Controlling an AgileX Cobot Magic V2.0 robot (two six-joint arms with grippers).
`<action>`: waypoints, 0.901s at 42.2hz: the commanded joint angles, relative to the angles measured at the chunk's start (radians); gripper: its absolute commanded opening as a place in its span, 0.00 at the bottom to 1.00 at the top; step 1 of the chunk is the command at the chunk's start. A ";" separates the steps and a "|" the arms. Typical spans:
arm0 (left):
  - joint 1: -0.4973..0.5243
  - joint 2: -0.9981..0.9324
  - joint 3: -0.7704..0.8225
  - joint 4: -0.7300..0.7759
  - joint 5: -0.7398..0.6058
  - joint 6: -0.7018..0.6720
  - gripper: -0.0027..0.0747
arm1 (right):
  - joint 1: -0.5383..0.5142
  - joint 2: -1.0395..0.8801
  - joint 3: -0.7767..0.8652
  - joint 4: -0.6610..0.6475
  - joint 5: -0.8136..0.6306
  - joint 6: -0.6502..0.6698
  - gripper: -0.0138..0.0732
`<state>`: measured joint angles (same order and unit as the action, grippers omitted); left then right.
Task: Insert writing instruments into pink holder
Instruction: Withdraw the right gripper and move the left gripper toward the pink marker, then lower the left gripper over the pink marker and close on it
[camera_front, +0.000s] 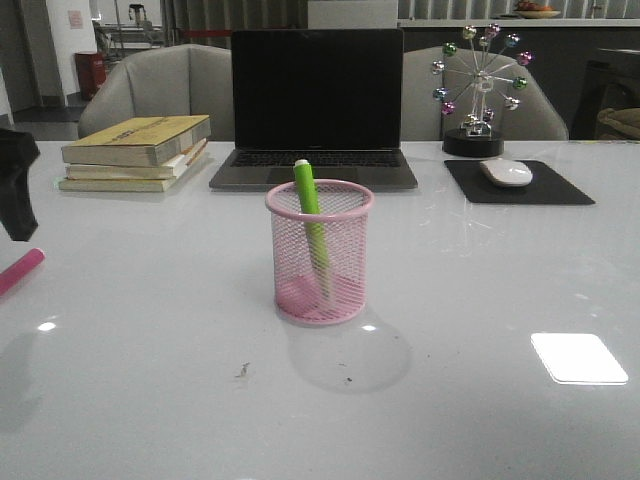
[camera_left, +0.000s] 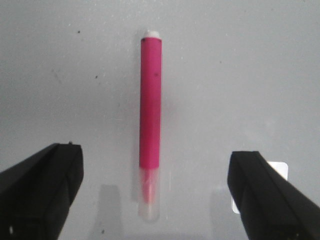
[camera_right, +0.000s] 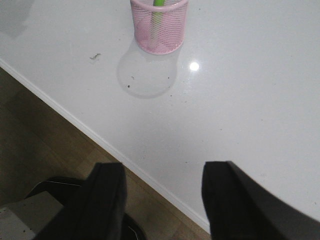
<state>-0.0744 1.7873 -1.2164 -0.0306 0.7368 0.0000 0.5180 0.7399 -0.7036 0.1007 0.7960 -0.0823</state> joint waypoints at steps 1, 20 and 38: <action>0.002 0.036 -0.102 -0.010 -0.011 0.000 0.85 | -0.005 -0.005 -0.027 -0.004 -0.061 -0.003 0.68; 0.002 0.192 -0.242 -0.010 0.014 0.000 0.85 | -0.005 -0.005 -0.027 -0.004 -0.056 -0.003 0.68; 0.002 0.204 -0.252 -0.010 0.005 0.000 0.85 | -0.005 -0.005 -0.027 -0.004 -0.056 -0.003 0.68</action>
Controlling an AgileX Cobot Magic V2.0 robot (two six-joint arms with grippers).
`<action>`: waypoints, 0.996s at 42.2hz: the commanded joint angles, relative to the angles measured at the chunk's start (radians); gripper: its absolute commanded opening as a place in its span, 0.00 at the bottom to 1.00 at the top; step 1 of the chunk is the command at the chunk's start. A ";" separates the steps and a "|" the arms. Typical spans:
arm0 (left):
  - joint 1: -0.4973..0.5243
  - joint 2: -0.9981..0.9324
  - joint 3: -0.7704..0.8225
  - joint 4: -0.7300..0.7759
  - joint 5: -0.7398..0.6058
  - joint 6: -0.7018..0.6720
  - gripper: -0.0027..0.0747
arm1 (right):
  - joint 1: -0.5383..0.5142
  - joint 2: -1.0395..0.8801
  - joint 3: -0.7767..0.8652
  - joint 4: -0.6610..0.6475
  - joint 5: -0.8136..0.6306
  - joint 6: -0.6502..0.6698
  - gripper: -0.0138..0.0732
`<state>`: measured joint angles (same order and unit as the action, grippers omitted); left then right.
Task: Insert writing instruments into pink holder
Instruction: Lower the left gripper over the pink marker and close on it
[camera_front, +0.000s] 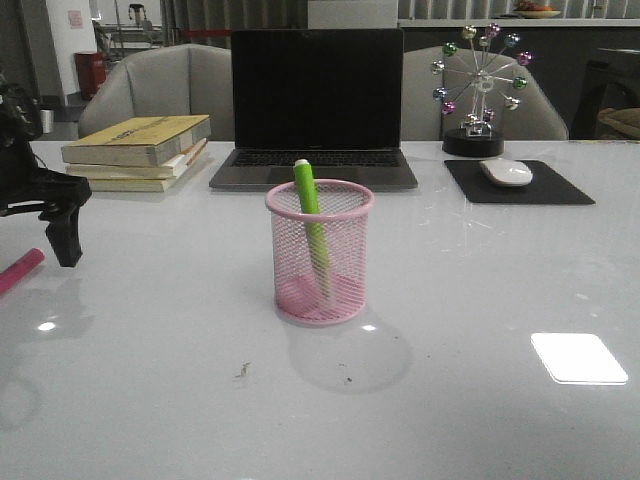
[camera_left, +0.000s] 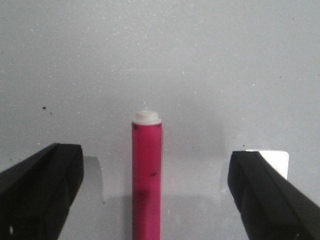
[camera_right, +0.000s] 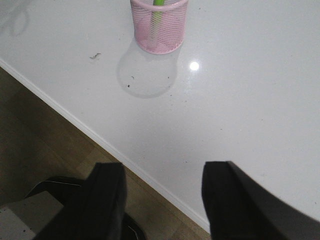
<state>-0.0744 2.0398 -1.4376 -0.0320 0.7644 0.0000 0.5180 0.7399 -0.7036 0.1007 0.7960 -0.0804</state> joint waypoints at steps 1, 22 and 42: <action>0.002 -0.049 -0.030 -0.008 -0.022 0.000 0.85 | -0.005 -0.005 -0.027 -0.004 -0.056 -0.005 0.68; 0.002 -0.047 -0.030 -0.010 -0.002 0.000 0.85 | -0.005 -0.005 -0.027 -0.004 -0.056 -0.005 0.68; 0.004 -0.045 -0.030 -0.022 0.004 0.000 0.85 | -0.005 -0.005 -0.027 -0.004 -0.056 -0.005 0.68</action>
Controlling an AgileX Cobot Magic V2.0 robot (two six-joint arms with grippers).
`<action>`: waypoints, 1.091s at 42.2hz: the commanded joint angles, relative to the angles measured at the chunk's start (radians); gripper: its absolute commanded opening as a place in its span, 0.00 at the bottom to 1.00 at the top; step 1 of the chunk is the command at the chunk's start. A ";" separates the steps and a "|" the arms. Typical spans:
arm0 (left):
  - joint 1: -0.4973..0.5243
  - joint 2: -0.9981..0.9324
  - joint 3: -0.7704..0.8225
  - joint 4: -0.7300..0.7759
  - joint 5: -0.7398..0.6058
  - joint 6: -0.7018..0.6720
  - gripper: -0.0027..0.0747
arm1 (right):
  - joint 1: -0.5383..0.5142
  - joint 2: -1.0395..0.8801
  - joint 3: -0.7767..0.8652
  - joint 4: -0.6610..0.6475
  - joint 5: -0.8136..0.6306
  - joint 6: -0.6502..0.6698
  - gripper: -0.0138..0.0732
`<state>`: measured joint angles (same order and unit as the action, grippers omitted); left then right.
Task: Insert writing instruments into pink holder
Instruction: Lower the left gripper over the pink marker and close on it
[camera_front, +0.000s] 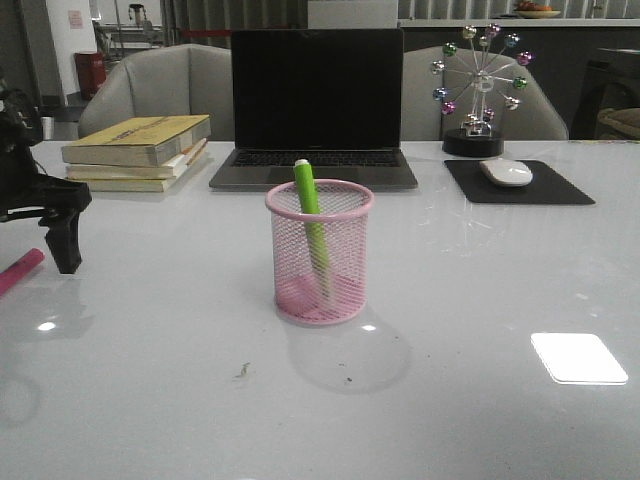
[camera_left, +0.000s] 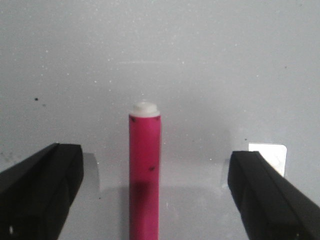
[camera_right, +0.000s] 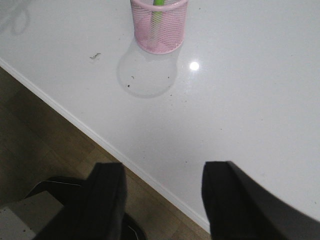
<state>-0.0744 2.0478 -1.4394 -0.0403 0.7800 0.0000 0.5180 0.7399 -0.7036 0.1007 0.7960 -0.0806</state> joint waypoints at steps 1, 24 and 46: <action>0.004 -0.053 -0.029 -0.017 -0.012 0.000 0.85 | -0.005 -0.005 -0.027 -0.004 -0.056 -0.005 0.68; 0.008 -0.037 -0.029 -0.027 0.012 0.021 0.61 | -0.005 -0.005 -0.027 -0.004 -0.049 -0.005 0.68; 0.008 -0.037 -0.029 -0.002 0.016 0.021 0.24 | -0.005 -0.005 -0.027 -0.004 -0.049 -0.005 0.68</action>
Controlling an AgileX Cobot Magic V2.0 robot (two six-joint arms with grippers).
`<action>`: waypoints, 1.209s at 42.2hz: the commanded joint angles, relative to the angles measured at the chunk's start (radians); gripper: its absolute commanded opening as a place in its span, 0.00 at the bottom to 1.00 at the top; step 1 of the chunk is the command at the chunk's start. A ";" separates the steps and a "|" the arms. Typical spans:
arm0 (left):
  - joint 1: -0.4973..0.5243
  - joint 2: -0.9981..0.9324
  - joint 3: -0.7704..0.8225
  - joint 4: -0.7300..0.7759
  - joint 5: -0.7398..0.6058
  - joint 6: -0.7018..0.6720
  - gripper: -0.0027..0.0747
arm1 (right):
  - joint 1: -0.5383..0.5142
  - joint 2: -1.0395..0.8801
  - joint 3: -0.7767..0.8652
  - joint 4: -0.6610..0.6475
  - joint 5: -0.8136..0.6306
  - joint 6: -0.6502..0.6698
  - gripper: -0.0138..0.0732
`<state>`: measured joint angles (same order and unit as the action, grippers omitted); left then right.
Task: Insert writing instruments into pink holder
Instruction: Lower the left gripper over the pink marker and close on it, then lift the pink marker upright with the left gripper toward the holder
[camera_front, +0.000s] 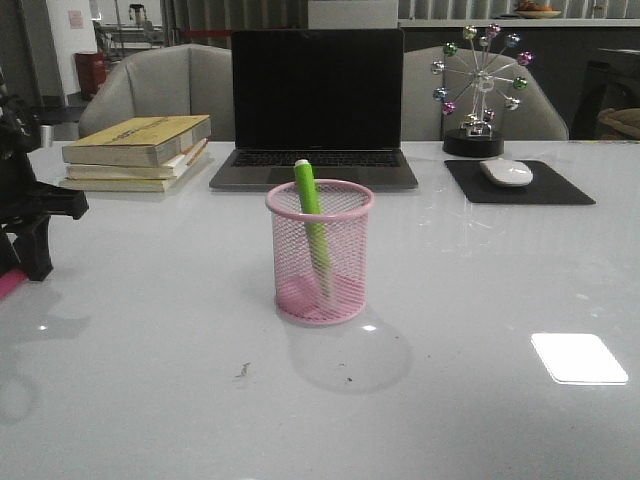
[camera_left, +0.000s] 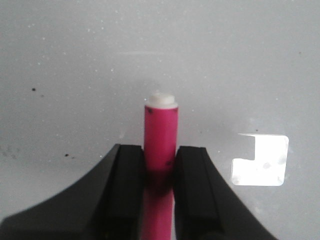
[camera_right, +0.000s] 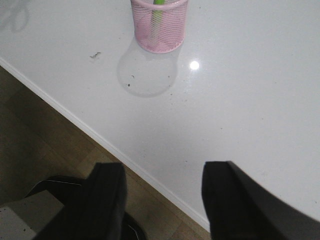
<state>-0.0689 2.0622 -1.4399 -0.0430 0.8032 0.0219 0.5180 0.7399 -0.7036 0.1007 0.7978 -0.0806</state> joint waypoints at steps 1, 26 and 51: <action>0.002 -0.051 -0.028 0.000 -0.007 -0.001 0.23 | -0.005 -0.005 -0.027 -0.004 -0.050 -0.005 0.68; -0.100 -0.485 0.264 -0.019 -0.435 -0.001 0.15 | -0.005 -0.005 -0.027 -0.004 -0.050 -0.005 0.68; -0.606 -0.683 0.671 -0.103 -1.498 -0.001 0.15 | -0.005 -0.005 -0.027 -0.004 -0.050 -0.005 0.68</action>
<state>-0.6183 1.3686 -0.7467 -0.1364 -0.4854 0.0219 0.5180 0.7399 -0.7036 0.0990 0.7978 -0.0806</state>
